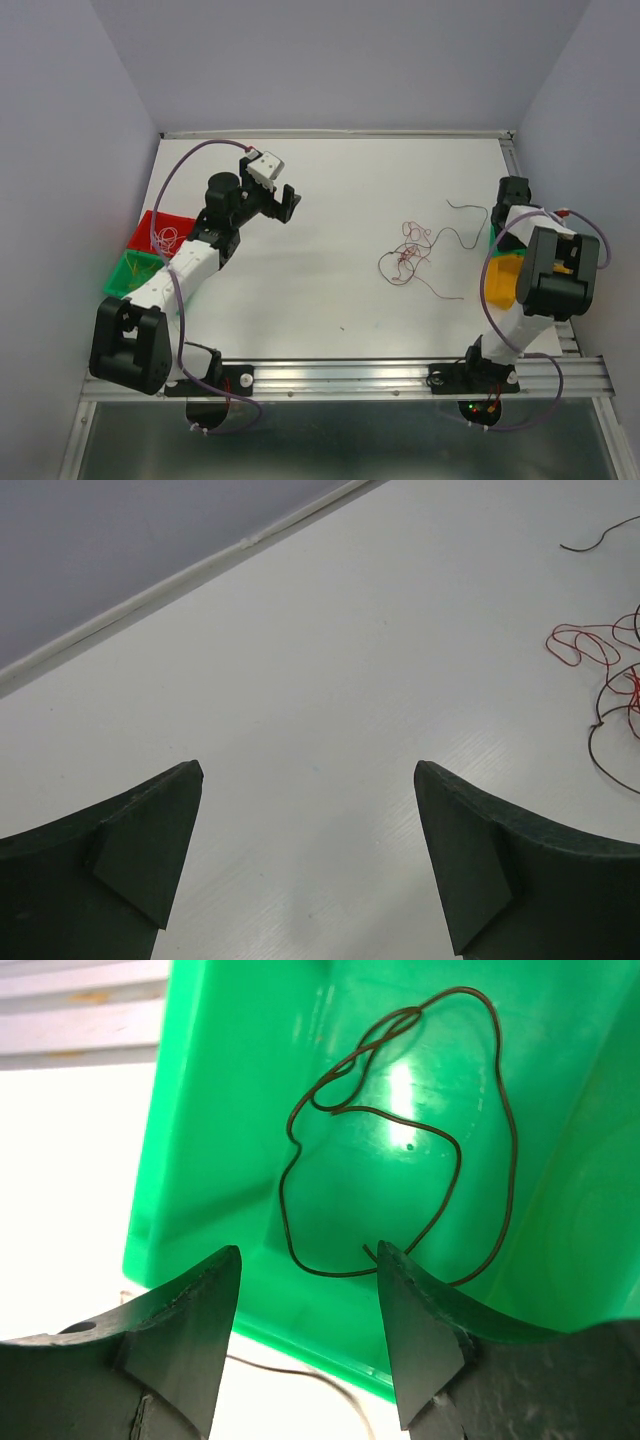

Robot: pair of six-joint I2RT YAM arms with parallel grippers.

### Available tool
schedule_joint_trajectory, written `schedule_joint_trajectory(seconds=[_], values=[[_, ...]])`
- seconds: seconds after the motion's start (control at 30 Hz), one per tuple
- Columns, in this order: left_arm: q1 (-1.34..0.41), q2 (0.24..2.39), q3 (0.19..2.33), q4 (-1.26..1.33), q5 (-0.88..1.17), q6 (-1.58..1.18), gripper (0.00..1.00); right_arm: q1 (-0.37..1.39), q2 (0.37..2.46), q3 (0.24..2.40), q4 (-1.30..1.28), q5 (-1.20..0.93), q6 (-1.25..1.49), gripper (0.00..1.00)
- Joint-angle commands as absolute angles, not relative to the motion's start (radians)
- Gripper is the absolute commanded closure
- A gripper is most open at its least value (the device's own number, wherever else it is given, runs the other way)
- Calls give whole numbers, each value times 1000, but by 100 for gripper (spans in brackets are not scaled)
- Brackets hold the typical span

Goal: Untangle the cables

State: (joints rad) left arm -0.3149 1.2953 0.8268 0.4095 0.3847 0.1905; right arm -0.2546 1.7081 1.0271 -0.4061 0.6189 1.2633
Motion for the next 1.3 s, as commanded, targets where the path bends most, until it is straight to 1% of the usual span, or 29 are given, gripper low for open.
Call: schedule_joint_trajectory(seconds=[0.0, 0.17, 0.33, 0.47, 0.5, 0.53, 0.6, 0.77, 0.83, 0.93, 1.07, 1.17, 1.27], values=[[-322, 1307, 865, 442, 397, 207, 1, -229, 1761, 1130, -357, 617, 1247, 38], [-324, 1316, 870, 442, 390, 215, 1, -140, 1821, 1218, -351, 679, 1227, 38], [-324, 1305, 867, 442, 377, 216, 1, -114, 1894, 1324, -345, 638, 1163, 34], [-324, 1302, 865, 442, 379, 215, 1, -68, 1855, 1316, -342, 730, 1114, 25], [-324, 1302, 865, 442, 382, 215, 1, -63, 1842, 1312, -344, 759, 1100, 19], [-324, 1301, 865, 442, 380, 216, 1, -60, 1824, 1302, -344, 790, 1082, 16], [-324, 1296, 864, 440, 385, 215, 1, -60, 1766, 1269, -342, 817, 1072, 12], [-324, 1289, 861, 442, 385, 215, 1, -48, 1648, 1209, -342, 835, 1028, 12], [-325, 1289, 861, 442, 390, 216, 1, -11, 1606, 1191, -342, 847, 999, 13], [-324, 1281, 859, 442, 390, 215, 1, 28, 1556, 1151, -344, 801, 999, 13], [-325, 1275, 856, 442, 388, 218, 1, 64, 1499, 1056, -344, 675, 1067, 18], [-324, 1273, 856, 442, 391, 216, 1, 78, 1438, 959, -344, 631, 1166, 17], [-325, 1272, 854, 442, 391, 215, 1, 78, 1392, 907, -342, 609, 1235, 16]])
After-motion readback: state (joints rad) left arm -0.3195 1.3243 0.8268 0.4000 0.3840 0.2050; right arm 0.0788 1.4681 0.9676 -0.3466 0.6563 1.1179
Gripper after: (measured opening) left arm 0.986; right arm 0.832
